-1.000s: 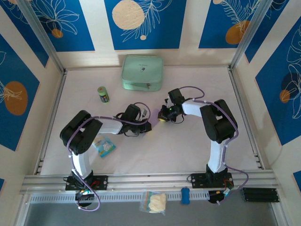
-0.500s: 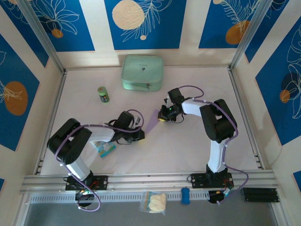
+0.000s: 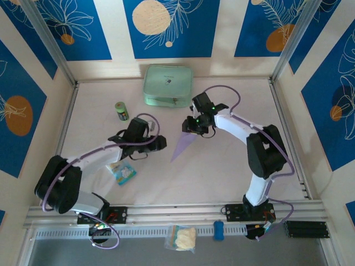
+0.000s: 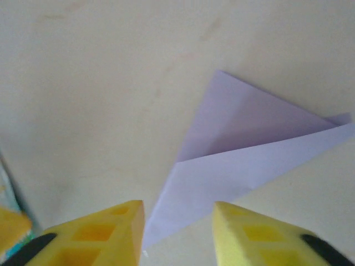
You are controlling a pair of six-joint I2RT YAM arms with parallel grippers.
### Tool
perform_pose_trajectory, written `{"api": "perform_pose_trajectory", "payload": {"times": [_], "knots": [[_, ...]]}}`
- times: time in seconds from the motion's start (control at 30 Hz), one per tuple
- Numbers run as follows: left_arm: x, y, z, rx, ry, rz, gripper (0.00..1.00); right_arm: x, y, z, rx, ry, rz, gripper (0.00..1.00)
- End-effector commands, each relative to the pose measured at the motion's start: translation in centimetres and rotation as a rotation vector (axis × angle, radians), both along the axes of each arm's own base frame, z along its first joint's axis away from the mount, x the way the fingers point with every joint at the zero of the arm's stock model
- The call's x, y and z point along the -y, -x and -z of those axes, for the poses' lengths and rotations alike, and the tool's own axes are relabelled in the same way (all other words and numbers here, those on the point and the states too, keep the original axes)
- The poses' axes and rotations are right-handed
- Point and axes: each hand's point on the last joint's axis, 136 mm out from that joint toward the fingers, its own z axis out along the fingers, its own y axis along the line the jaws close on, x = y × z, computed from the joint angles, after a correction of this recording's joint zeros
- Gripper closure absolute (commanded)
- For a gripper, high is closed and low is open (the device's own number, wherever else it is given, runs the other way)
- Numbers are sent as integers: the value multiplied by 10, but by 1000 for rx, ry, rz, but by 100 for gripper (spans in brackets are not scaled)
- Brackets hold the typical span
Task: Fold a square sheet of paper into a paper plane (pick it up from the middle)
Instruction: Fold the wing for the fifth time at the center of the table, then turn over the paper plane at the top-center of the table.
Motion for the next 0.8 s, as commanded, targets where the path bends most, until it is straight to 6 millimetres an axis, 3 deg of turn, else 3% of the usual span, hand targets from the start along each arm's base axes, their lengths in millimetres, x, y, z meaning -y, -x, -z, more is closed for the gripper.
{"api": "perform_pose_trajectory", "payload": {"times": [0.0,0.07,0.23,0.5,0.77], "knots": [[-35,-15,-5,65,-104,-88,26,23,16,-7,-46,142,91,54],[-52,-24,-10,106,-136,-138,17,29,20,-7,-54,218,137,49],[-80,-32,-19,194,-200,-206,0,21,26,2,-100,372,205,42],[-108,-16,-3,166,-233,-232,1,-10,31,29,-163,532,280,41],[-110,-7,6,149,-230,-217,0,-10,33,57,-245,627,338,52]]}}
